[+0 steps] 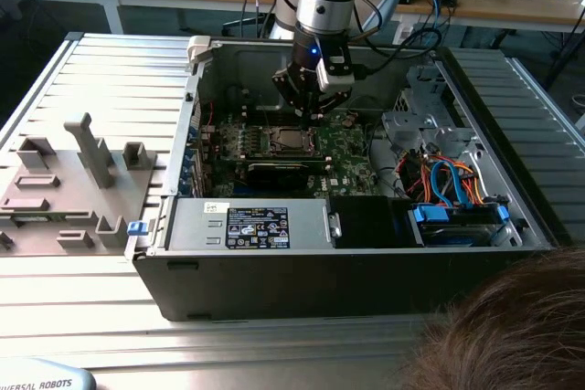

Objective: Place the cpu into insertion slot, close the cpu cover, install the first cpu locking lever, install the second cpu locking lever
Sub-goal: 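Install the first cpu locking lever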

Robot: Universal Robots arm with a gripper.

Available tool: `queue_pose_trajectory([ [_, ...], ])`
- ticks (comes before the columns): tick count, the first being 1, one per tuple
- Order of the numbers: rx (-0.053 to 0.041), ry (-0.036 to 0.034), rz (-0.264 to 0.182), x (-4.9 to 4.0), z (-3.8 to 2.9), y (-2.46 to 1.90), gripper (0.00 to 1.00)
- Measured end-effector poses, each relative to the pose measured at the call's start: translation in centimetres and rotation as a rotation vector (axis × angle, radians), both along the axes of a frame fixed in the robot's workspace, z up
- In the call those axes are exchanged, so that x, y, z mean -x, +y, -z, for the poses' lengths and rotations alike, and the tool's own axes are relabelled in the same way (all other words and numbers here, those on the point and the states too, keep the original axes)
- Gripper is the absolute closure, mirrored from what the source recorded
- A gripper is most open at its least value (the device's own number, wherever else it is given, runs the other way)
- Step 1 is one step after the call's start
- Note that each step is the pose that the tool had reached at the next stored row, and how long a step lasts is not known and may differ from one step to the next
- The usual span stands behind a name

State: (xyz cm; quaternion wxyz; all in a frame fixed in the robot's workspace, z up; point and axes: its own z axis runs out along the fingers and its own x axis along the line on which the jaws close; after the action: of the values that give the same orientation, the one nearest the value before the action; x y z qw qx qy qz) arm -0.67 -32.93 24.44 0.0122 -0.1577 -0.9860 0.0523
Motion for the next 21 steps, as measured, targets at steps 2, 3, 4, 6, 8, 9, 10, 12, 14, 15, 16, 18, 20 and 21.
queue_pose_trajectory([
  [2, 0.0000, 0.0000, -0.005, 0.00, 0.00, 0.00, 0.89],
  [3, 0.0000, 0.0000, -0.009, 0.00, 0.00, 0.00, 0.89],
  [4, 0.0000, 0.0000, -0.012, 0.00, 0.00, 0.00, 0.89],
  [6, 0.0001, 0.0000, -0.017, 0.00, 0.00, 0.00, 0.89],
  [8, 0.0000, 0.0000, -0.024, 0.00, 0.00, 0.00, 0.89],
  [9, 0.0000, 0.0000, -0.027, 0.00, 0.00, 0.00, 0.89],
  [10, 0.0000, 0.0000, -0.030, 0.00, 0.00, 0.00, 0.89],
  [12, 0.0000, 0.0000, -0.037, 0.00, 0.00, 0.00, 0.89],
  [14, 0.0000, 0.0000, -0.042, 0.00, 0.00, 0.00, 0.89],
  [15, 0.0000, 0.0000, -0.046, 0.00, 0.00, 0.00, 0.89],
  [16, 0.0000, 0.0000, -0.048, 0.00, 0.00, 0.00, 0.89],
  [18, 0.0000, 0.0000, -0.053, 0.00, 0.00, 0.00, 0.89],
  [20, 0.0000, 0.0000, -0.058, 0.00, 0.00, 0.00, 0.89],
  [21, 0.0000, 0.0000, -0.060, 0.00, 0.00, 0.00, 0.89],
])
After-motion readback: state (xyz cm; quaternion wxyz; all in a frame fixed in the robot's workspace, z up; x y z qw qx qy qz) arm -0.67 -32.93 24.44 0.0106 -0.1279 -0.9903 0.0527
